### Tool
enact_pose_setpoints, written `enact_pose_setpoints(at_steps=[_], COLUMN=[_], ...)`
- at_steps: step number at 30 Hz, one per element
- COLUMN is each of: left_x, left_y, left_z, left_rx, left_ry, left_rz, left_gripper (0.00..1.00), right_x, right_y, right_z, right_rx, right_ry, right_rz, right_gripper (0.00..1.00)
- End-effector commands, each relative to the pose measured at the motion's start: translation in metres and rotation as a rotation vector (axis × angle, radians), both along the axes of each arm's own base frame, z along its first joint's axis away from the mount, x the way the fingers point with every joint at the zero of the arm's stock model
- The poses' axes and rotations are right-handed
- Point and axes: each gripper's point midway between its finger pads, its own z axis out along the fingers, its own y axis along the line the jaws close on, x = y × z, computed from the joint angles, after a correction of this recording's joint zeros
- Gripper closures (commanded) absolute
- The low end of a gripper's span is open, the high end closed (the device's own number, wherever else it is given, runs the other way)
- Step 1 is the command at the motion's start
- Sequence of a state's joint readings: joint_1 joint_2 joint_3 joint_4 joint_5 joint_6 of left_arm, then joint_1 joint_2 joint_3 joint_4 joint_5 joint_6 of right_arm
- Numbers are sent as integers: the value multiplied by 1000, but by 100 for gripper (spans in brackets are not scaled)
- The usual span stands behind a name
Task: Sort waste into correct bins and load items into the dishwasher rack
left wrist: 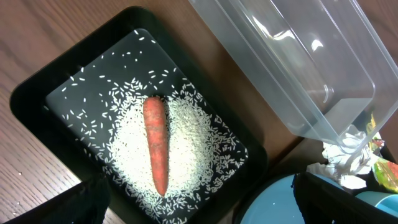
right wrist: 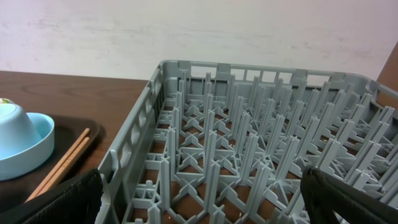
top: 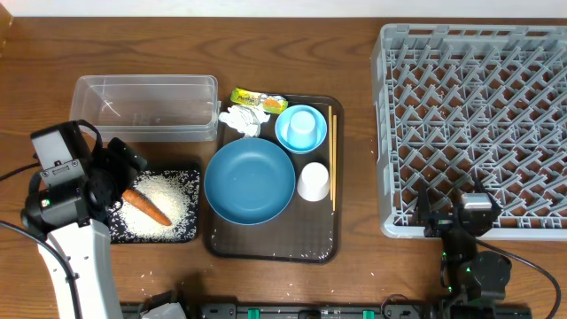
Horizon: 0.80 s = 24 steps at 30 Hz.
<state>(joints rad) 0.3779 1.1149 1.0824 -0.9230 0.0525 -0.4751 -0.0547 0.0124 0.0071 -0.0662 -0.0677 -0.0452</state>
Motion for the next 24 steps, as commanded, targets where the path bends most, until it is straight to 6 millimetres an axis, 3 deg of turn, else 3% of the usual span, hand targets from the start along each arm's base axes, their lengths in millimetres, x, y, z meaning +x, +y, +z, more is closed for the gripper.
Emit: enact_pose_setpoints(at_steps=[1,13,14,17,20,22,24], left_x=[0,0,0,0,0,0,0], left_y=[4,4,4,4,4,4,4], left_z=[3,3,3,3,3,3,3], left_rx=[9,9,9,9,9,9,9], left_ry=[-1,-1,-1,-1,-1,-1,-1], left_rz=[16,16,16,16,16,16,16], left_gripper=[4,4,4,4,4,4,4], right_x=[0,0,0,-10,-39,-55,-57], right_y=[4,5,12,58,109,125,127], right_z=[-1,-1,2,13,13,13,13], right_rx=[-12,-3,37,303,627,765,879], right_ry=[3,2,-10,1,174,280,340], right_rz=[16,24,61,319,629,734,728], right_gripper=[1,1,1,1,1,1,1])
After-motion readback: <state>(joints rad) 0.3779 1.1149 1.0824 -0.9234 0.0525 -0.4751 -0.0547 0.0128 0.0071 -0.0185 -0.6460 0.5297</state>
